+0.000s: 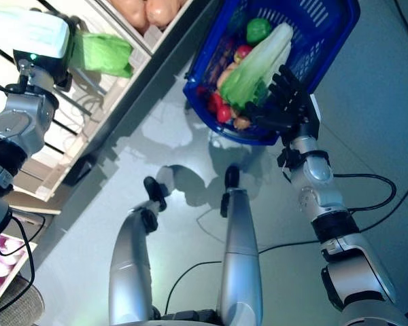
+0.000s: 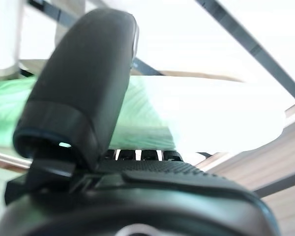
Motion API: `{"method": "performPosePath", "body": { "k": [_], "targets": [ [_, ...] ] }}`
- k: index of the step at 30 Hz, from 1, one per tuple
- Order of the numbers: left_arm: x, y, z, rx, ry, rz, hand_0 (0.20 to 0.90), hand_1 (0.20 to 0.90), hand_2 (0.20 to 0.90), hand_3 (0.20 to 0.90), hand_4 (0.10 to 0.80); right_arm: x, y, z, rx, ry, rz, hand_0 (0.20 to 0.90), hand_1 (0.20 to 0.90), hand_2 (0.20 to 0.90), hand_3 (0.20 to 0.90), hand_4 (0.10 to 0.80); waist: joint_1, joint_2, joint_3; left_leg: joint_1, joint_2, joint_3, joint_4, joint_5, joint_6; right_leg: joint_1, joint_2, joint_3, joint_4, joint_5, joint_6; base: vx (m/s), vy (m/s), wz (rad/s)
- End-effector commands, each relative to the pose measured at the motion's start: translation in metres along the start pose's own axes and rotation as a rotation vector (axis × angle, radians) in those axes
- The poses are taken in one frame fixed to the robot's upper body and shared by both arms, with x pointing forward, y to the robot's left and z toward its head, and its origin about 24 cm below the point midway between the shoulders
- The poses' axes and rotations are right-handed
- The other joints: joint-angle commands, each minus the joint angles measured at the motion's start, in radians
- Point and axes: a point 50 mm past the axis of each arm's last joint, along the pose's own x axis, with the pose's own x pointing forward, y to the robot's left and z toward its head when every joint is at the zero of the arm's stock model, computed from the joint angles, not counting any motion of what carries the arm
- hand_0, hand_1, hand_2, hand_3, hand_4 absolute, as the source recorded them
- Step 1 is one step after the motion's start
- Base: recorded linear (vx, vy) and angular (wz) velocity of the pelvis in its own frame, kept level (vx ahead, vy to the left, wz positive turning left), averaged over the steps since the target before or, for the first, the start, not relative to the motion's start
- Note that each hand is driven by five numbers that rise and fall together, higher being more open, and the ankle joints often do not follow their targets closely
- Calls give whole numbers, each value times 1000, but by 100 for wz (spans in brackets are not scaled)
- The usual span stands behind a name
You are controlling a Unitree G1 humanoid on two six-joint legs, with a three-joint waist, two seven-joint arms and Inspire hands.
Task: Put vegetables into the basket
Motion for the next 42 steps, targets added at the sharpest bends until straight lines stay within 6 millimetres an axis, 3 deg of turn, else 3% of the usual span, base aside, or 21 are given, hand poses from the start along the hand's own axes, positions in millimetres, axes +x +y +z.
{"method": "performPosePath", "body": {
  "k": [1,11,18,20,33,42],
  "targets": [
    [16,36,-19,-15,70,56,900,900,900,900,800,10,9,63,48,-302,51,900,900,900,900,800,-10,-32,-5,-4,14,-3,25,-71,-36,35,-11,-1,-152,130,22,-22,5,-5],
    [24,55,0,-12,-44,96,900,900,900,900,800,14,6,80,63,-344,37,900,900,900,900,800,-17,-38,-5,-61,18,-6,39,-66,-27,-15,-2,2,-146,143,23,-23,12,-4],
    [26,50,-21,-51,97,21,900,900,900,900,800,14,-1,92,44,-393,19,900,900,900,900,800,-32,-50,-5,-105,23,-6,58,-62,-26,-56,11,5,-123,137,15,-29,26,-4],
    [25,48,-29,-86,123,9,300,300,300,300,400,12,-1,94,61,-408,19,900,900,900,900,800,-35,-58,-5,-116,26,-11,67,-63,-24,-65,12,2,-114,135,13,-46,-7,-1],
    [22,46,-34,-135,150,70,300,300,300,300,400,6,9,94,89,-449,81,900,900,900,900,800,-29,-63,-5,-39,29,-10,32,-53,-38,13,13,-6,-154,134,11,-16,-8,-1],
    [8,27,-44,-275,178,108,300,300,300,300,400,-6,9,71,89,-399,79,900,900,900,900,800,-21,-68,-5,164,33,20,-23,-46,-43,213,0,-41,-214,127,10,20,-26,-1]
  ]
}}
